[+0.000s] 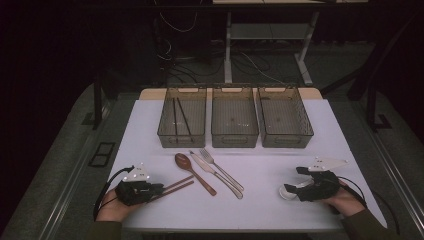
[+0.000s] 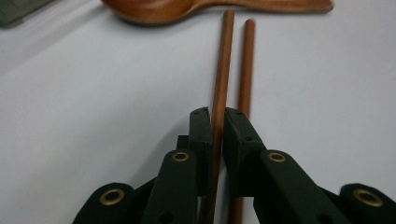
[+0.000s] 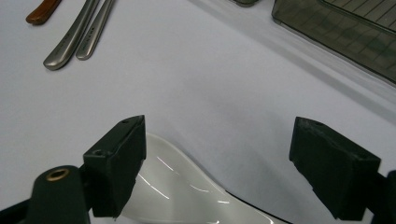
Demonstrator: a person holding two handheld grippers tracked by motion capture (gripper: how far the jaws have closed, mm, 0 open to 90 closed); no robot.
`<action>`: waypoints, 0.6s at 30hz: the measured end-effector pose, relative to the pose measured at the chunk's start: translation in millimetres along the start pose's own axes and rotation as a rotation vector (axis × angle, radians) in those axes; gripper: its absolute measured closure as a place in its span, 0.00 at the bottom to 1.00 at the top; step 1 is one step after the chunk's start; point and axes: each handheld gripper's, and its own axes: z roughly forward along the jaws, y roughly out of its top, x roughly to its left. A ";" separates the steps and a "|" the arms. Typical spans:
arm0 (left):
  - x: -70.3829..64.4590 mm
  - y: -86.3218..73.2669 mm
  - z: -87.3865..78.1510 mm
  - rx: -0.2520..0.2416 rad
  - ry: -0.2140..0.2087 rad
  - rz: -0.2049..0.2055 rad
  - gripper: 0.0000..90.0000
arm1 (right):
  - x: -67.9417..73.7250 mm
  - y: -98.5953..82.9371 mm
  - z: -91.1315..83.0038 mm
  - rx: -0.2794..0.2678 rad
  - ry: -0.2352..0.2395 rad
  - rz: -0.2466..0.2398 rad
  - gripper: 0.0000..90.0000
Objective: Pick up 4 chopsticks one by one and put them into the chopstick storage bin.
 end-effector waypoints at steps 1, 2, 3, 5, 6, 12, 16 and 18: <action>0.9 -0.2 -0.8 0.005 -0.003 0.000 0.89 | 0.0 0.0 0.0 0.000 0.000 -0.001 0.21; 1.1 -0.5 -0.8 0.003 -0.003 0.003 0.89 | 0.0 0.0 0.0 -0.001 0.000 0.000 0.21; 1.4 -0.6 -0.7 0.001 -0.004 0.002 0.89 | 0.1 0.0 -0.1 -0.001 0.000 0.000 0.21; 1.7 -1.1 -0.6 0.000 -0.006 0.006 0.90 | -0.1 0.0 0.1 0.000 0.001 0.000 0.21; 1.8 -1.4 -0.5 -0.003 -0.006 0.008 0.90 | -0.1 0.0 0.1 0.001 0.001 0.000 0.21; 1.4 -1.8 0.0 -0.006 -0.005 0.028 0.91 | 0.6 0.1 0.5 0.003 0.001 -0.001 0.21; 4.1 -2.1 0.1 -0.011 -0.022 0.042 0.92 | 0.4 0.0 0.7 0.003 0.001 -0.002 0.21; 6.5 -1.8 -0.1 -0.007 -0.034 0.046 0.93 | 0.5 0.0 1.0 0.004 0.001 -0.004 0.21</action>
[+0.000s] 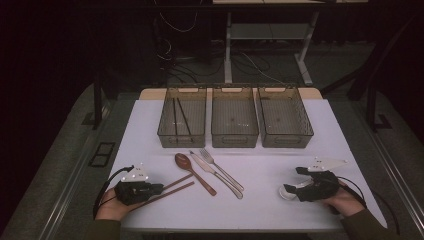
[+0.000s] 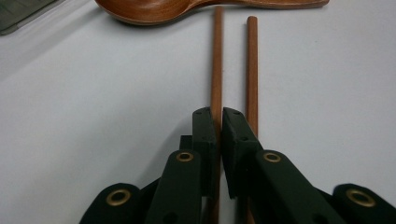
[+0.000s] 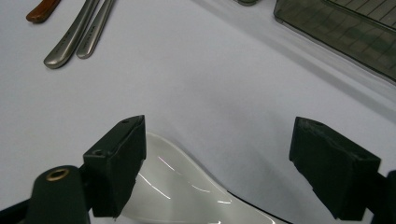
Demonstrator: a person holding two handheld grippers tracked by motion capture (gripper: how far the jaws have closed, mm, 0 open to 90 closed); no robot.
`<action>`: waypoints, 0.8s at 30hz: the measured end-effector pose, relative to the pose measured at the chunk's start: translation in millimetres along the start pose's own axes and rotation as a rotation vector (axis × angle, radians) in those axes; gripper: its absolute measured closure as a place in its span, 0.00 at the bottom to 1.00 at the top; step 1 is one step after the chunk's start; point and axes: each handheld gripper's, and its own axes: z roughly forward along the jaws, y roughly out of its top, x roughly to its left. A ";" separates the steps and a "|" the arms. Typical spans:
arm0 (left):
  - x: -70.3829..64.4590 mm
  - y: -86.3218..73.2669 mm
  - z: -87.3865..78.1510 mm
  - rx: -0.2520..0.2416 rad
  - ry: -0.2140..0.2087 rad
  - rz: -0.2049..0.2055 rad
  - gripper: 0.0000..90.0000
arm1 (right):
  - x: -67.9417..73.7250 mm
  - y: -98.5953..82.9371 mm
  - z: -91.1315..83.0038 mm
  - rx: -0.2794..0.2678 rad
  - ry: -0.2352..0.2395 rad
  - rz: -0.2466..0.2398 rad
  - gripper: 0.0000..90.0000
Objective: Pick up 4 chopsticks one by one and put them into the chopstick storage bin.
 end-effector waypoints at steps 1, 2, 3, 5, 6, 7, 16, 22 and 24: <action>0.6 -0.1 0.4 -0.006 -0.005 -0.008 0.93 | 0.1 0.0 0.1 0.001 0.000 0.000 0.21; 1.0 0.1 0.3 -0.005 -0.008 -0.010 0.93 | 0.0 0.0 0.1 0.001 -0.001 -0.003 0.21; 1.4 0.2 0.5 -0.006 -0.009 -0.006 0.93 | 0.3 0.2 0.0 0.000 0.001 0.001 0.21; 2.0 1.1 0.2 0.000 -0.008 0.003 0.93 | 0.0 0.1 -0.1 -0.001 0.001 0.000 0.21; 2.1 1.4 0.1 0.002 -0.005 0.005 0.93 | -0.3 0.0 0.0 0.000 0.000 0.001 0.21; 2.1 1.7 0.1 0.002 -0.003 0.003 0.93 | -0.3 -0.1 0.0 0.000 0.002 0.000 0.21; 1.2 4.8 -6.4 -0.001 0.005 0.018 0.93 | -0.3 -0.1 -0.2 -0.001 0.001 0.000 0.21; -0.9 8.3 -11.5 -0.014 0.017 0.013 0.93 | -0.3 0.0 -0.2 -0.001 0.001 0.000 0.21; -2.5 11.1 -11.5 -0.009 0.018 0.008 0.93 | -0.2 0.0 0.1 0.000 0.002 -0.001 0.21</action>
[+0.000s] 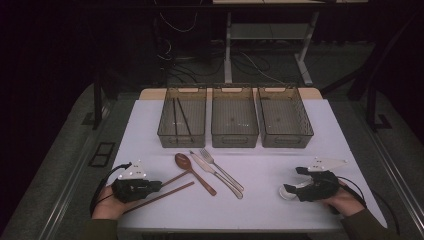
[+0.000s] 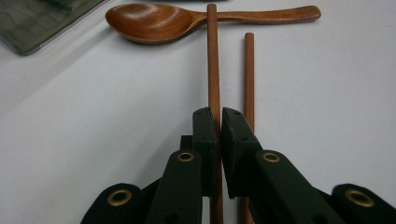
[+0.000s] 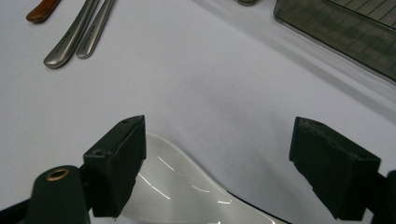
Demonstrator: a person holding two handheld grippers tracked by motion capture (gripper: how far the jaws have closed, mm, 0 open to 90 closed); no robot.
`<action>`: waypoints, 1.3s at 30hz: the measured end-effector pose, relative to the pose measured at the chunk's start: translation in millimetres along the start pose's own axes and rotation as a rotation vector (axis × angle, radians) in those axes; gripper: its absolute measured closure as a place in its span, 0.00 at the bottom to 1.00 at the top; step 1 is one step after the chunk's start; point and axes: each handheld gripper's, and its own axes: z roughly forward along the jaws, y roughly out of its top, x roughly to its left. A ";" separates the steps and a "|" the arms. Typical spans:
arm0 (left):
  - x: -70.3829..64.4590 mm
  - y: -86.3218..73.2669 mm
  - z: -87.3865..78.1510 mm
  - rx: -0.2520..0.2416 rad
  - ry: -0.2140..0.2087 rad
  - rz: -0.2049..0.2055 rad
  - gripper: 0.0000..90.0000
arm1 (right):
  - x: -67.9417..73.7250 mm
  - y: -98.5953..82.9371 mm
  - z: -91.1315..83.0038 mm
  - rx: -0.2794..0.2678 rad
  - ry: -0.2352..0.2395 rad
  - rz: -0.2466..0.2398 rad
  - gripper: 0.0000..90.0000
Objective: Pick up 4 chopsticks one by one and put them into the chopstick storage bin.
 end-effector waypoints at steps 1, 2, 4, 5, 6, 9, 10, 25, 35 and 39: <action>-0.2 1.2 0.6 0.000 -0.003 0.001 0.93 | 0.0 0.0 0.2 -0.001 -0.001 -0.001 0.21; -0.6 2.7 1.1 0.005 -0.004 0.001 0.93 | 0.1 0.1 0.2 0.000 -0.001 -0.001 0.21; -2.1 5.6 2.9 0.001 -0.002 -0.011 0.93 | 0.1 0.1 0.2 -0.001 -0.001 -0.001 0.21; -2.3 7.5 2.9 0.007 -0.003 -0.007 0.93 | 0.2 0.2 0.0 -0.001 -0.002 0.001 0.21; -3.1 9.3 3.4 0.004 -0.004 -0.012 0.93 | 0.2 0.1 -0.1 -0.001 -0.002 0.001 0.21; -5.3 14.9 4.4 -0.010 -0.004 -0.026 0.93 | 0.4 0.1 0.0 -0.001 -0.002 0.002 0.21; -6.0 16.7 4.6 -0.011 -0.005 -0.031 0.93 | 0.5 0.2 0.1 -0.002 0.000 0.000 0.21; -6.3 40.9 5.5 -0.045 0.017 -0.090 0.93 | 6.3 2.8 1.7 -0.038 -0.001 0.015 0.13; -4.3 55.5 4.6 -0.108 0.018 -0.129 0.93 | 11.0 2.4 6.5 -0.035 0.018 0.006 0.13; -2.9 61.9 4.8 -0.120 0.028 -0.134 0.93 | 11.4 2.7 7.5 -0.030 0.024 0.006 0.13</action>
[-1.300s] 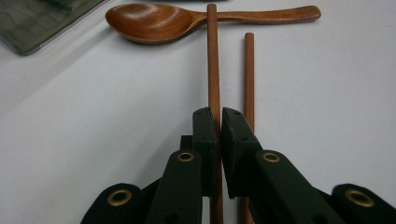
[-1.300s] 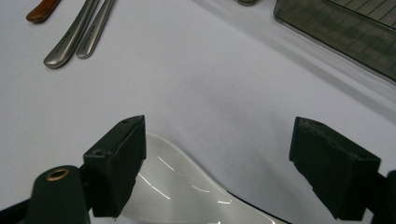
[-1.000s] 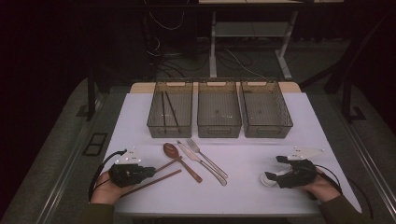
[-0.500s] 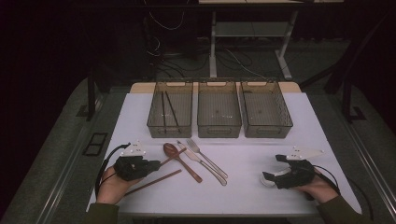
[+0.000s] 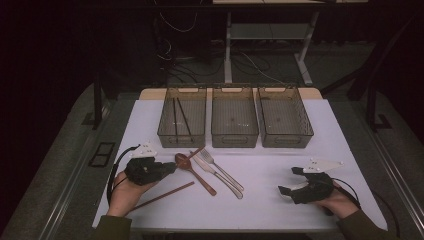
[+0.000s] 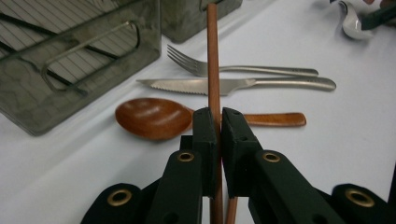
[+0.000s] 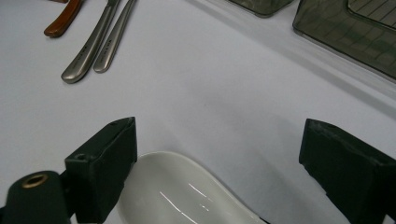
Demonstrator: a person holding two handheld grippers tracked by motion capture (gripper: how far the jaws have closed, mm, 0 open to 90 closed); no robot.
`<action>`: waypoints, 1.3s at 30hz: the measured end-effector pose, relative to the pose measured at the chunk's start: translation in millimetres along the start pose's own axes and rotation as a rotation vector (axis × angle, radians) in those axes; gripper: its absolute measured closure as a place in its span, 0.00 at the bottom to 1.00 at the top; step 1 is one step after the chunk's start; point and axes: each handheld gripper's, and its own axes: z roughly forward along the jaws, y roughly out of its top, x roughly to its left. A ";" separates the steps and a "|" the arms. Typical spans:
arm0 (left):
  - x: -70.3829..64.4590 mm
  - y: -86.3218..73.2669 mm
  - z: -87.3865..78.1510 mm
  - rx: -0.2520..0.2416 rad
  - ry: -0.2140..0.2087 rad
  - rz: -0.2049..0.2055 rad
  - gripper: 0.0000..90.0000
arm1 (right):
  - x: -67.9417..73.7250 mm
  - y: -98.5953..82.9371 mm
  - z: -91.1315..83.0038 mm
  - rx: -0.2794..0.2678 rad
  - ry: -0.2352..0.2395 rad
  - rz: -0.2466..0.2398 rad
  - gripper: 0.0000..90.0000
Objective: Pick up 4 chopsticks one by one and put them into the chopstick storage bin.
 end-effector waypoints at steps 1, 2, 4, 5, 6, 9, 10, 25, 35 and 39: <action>0.3 1.7 0.7 -0.003 0.001 -0.003 0.93 | 0.2 -0.1 0.2 -0.001 -0.001 0.002 0.13; 0.9 3.6 1.2 -0.002 0.003 0.000 0.93 | 0.2 -0.2 0.2 -0.002 -0.001 0.002 0.13; 2.2 7.7 2.9 -0.003 0.008 -0.004 0.93 | -0.1 -0.3 0.1 -0.002 0.001 0.000 0.13; 2.6 9.8 3.7 -0.004 0.011 -0.008 0.93 | -0.3 -0.3 0.1 -0.002 0.001 0.001 0.13; 3.3 12.7 4.6 -0.005 0.013 -0.008 0.93 | -0.4 -0.5 0.1 -0.002 0.001 0.000 0.13; 5.1 19.4 7.0 -0.012 0.018 -0.007 0.93 | -0.9 -0.7 -0.2 -0.003 0.004 -0.001 0.13; 6.1 22.4 8.3 -0.015 0.023 -0.007 0.93 | -1.1 -0.6 -0.2 -0.004 0.005 0.000 0.13; 24.7 64.0 24.0 -0.044 0.098 -0.019 0.93 | -2.5 -0.6 -1.3 -0.004 0.006 0.001 0.13; 42.6 96.7 41.1 -0.024 0.138 -0.012 0.93 | -3.1 -0.7 -3.5 -0.008 0.001 0.001 0.13; 53.4 106.7 49.9 -0.031 0.134 -0.020 0.93 | -2.8 -0.6 -3.3 -0.010 0.002 -0.001 0.13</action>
